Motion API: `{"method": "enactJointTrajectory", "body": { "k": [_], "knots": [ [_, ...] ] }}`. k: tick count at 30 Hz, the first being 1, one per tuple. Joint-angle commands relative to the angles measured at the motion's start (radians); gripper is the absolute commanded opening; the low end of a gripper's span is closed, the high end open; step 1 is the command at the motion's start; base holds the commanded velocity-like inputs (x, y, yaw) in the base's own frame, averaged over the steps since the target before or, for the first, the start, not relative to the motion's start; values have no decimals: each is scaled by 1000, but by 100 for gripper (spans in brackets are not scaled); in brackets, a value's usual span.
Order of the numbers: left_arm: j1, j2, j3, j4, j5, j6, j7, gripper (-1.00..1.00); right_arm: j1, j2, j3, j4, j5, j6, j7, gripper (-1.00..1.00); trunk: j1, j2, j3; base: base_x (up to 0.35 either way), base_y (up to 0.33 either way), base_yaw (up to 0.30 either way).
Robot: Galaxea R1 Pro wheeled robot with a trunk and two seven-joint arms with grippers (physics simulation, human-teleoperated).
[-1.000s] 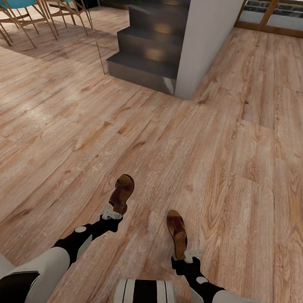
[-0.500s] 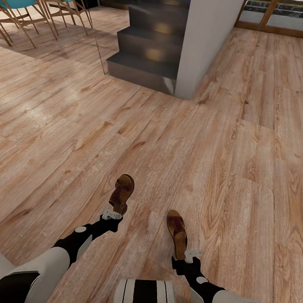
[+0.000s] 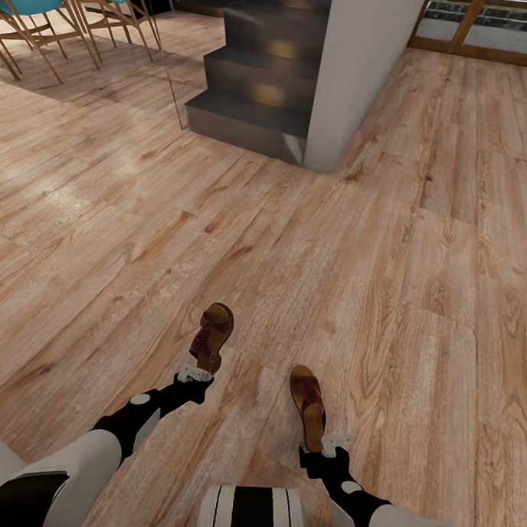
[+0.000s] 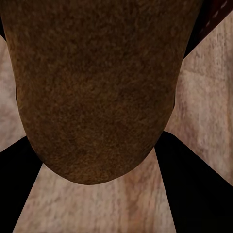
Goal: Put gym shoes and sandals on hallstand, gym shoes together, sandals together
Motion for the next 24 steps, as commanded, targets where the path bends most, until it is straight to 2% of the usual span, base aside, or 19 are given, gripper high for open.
{"method": "enactJointTrajectory", "body": {
  "k": [1,17,18,24],
  "knots": [
    [0,0,0,0,0,0,-1,-100,0,0,0,0,0,0,0,100,0,0,0,0,0,0],
    [0,0,0,0,1,0,-1,-100,0,1,0,0,0,0,-4,100,0,0,0,0,0,0],
    [0,0,0,0,1,0,-1,-100,0,1,0,0,0,0,-4,-100,0,0,0,0,0,0],
    [0,0,0,0,1,0,-1,-100,0,1,0,0,0,0,-5,-100,0,0,0,0,0,0]
  ]
}}
